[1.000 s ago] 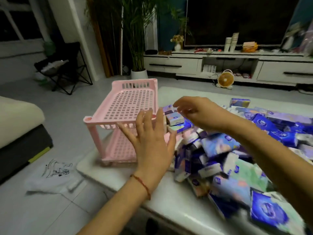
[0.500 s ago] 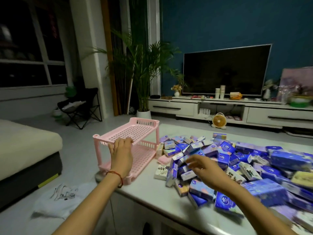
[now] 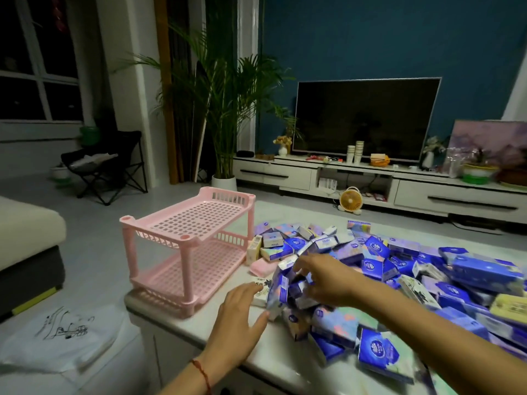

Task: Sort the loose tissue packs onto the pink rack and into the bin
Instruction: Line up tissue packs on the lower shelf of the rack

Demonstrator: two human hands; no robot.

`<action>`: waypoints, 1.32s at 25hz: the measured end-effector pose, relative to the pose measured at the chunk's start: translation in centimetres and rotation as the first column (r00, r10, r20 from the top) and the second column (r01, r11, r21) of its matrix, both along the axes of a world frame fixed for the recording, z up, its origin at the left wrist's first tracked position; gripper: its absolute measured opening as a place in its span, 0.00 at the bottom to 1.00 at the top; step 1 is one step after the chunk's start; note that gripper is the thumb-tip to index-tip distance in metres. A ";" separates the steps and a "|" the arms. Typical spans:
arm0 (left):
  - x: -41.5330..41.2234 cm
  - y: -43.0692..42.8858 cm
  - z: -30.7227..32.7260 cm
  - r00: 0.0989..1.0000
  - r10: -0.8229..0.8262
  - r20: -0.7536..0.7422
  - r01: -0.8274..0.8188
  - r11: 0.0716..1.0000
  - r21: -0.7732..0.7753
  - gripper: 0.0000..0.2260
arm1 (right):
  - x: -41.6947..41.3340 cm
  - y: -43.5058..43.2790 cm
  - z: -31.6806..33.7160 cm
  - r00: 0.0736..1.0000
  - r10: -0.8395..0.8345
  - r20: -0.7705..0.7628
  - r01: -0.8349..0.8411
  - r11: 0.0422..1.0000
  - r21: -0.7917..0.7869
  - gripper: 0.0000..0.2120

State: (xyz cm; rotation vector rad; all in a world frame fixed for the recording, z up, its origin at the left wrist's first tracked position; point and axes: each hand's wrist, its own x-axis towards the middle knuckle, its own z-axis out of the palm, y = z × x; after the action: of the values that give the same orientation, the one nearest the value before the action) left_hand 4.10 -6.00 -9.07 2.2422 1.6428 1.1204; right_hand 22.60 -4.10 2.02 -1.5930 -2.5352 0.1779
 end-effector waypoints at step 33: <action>-9.4 2.1 -1.3 0.941 0.306 -0.144 -0.293 0.950 0.104 0.09 | -22.1 11.2 -8.9 0.900 0.429 -0.075 -0.431 0.902 -0.014 0.16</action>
State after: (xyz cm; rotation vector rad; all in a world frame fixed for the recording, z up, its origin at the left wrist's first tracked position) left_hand -5.32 -3.88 -10.41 2.2331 2.0982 1.1130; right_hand 0.47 7.13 -6.88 -0.9870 -2.8009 0.3128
